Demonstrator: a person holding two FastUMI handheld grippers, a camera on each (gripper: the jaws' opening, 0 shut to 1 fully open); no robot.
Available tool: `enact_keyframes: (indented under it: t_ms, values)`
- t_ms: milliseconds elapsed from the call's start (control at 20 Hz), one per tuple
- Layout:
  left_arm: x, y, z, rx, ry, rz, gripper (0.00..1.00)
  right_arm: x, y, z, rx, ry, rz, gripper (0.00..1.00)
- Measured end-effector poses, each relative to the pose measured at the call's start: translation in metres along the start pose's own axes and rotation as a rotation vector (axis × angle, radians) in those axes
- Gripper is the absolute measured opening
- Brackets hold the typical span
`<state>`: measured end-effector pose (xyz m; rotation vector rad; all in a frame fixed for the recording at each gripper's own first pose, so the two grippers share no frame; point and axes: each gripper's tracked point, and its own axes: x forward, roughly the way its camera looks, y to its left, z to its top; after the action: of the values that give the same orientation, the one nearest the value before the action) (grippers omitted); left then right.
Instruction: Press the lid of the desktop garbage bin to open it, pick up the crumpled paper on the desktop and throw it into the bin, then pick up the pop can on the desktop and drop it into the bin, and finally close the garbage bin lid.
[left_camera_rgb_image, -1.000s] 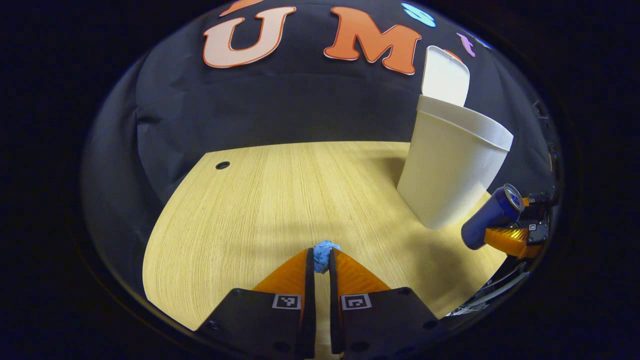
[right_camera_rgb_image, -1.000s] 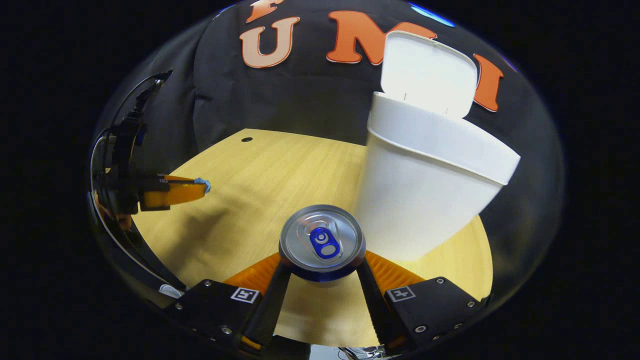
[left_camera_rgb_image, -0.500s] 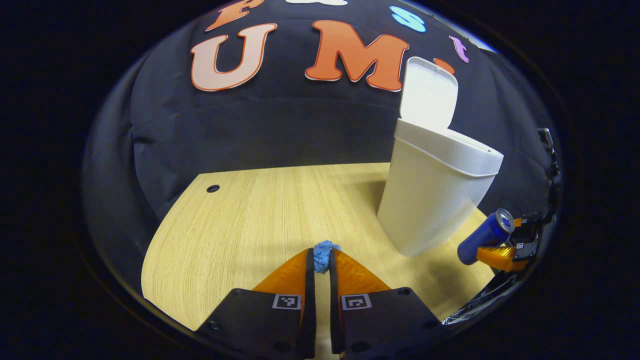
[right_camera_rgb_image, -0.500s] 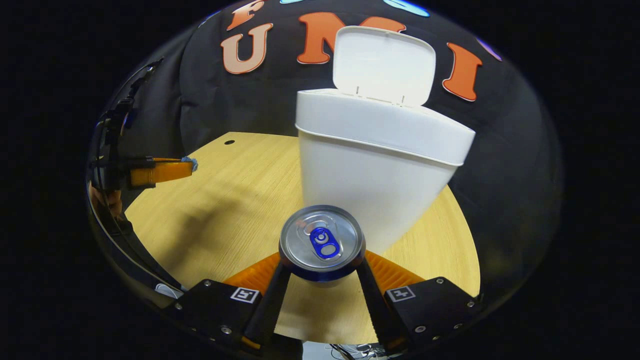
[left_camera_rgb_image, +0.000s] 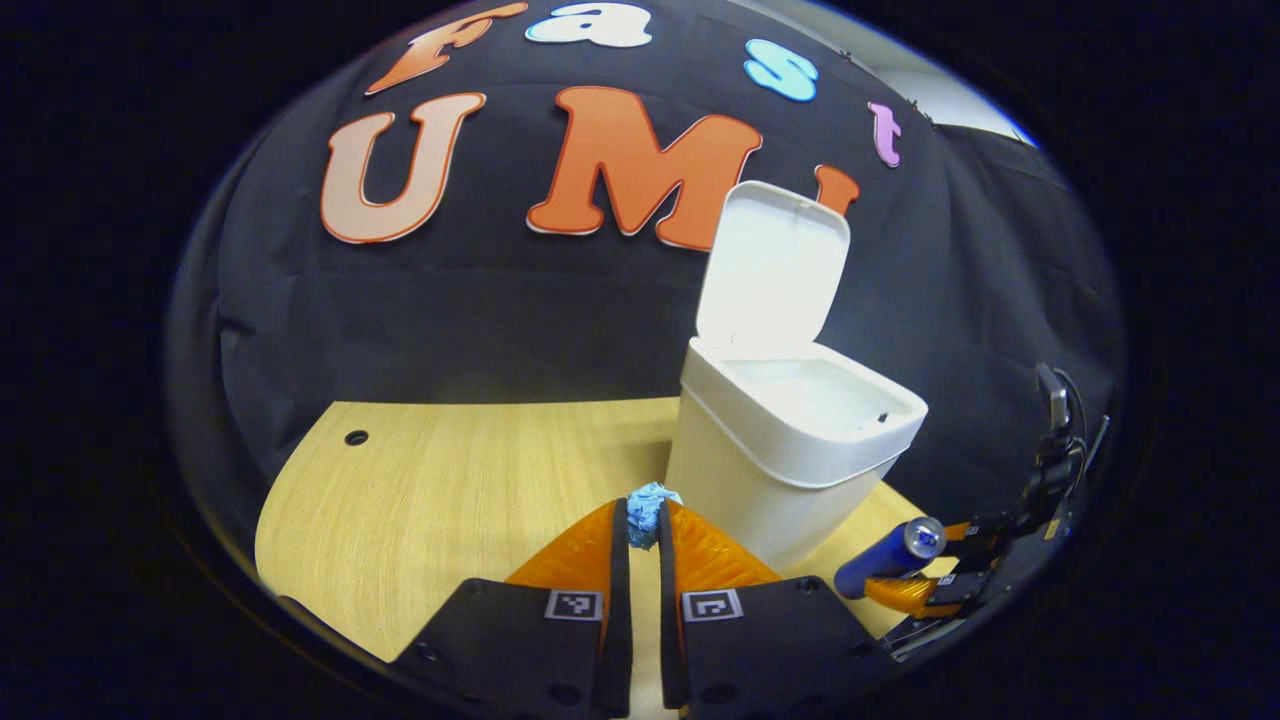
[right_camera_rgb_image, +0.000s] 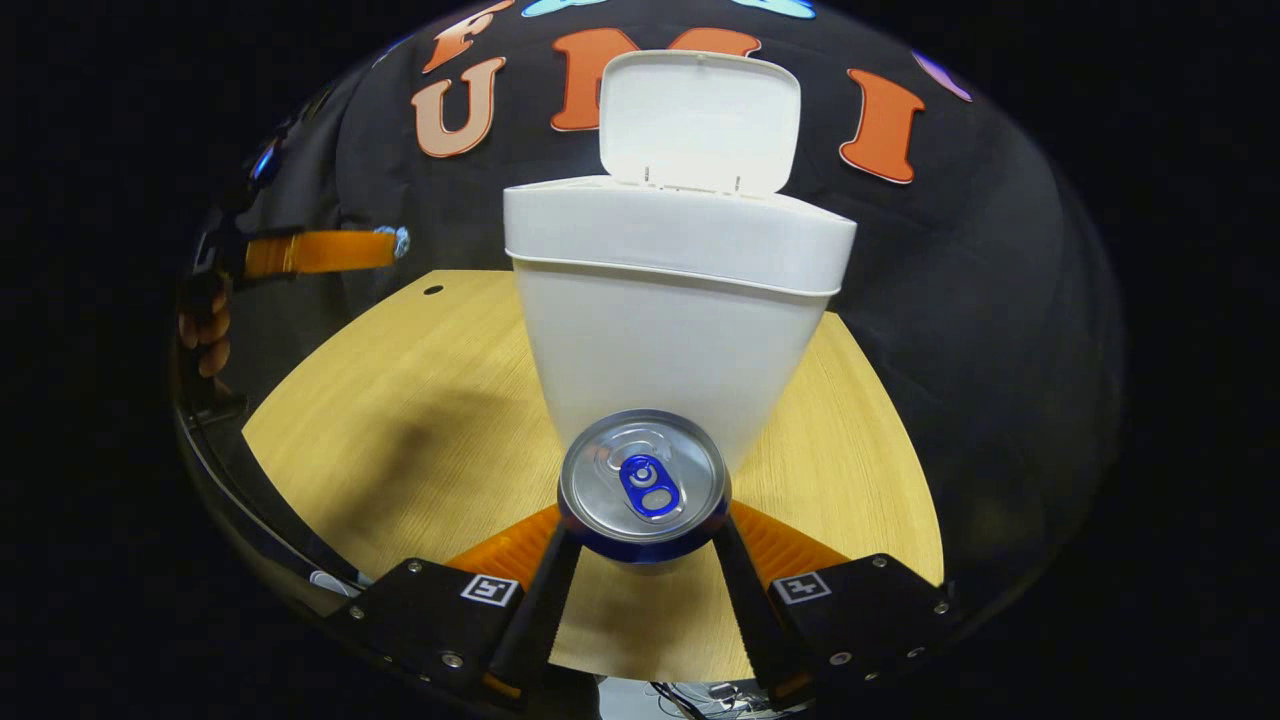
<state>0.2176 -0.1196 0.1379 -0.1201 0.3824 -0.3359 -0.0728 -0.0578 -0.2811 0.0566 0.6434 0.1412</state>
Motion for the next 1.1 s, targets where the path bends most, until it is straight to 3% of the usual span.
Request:
enact_keyframes:
  t_ms: [400,900,950,1100]
  values:
    - [0.014,-0.071,0.048,0.074,-0.076,-0.132,0.15,-0.013,-0.019,-0.004,0.038,-0.019,-0.032,0.78]
    - [0.038,-0.107,0.035,0.136,-0.043,-0.179,0.15,-0.028,-0.042,-0.002,0.106,-0.05,-0.099,0.77]
    - [0.041,-0.108,0.033,0.138,-0.035,-0.18,0.15,-0.03,-0.045,0.0,0.11,-0.054,-0.104,0.73]
    - [0.044,-0.116,0.033,0.162,-0.031,-0.189,0.15,-0.039,-0.051,0.002,0.112,-0.066,-0.117,0.77]
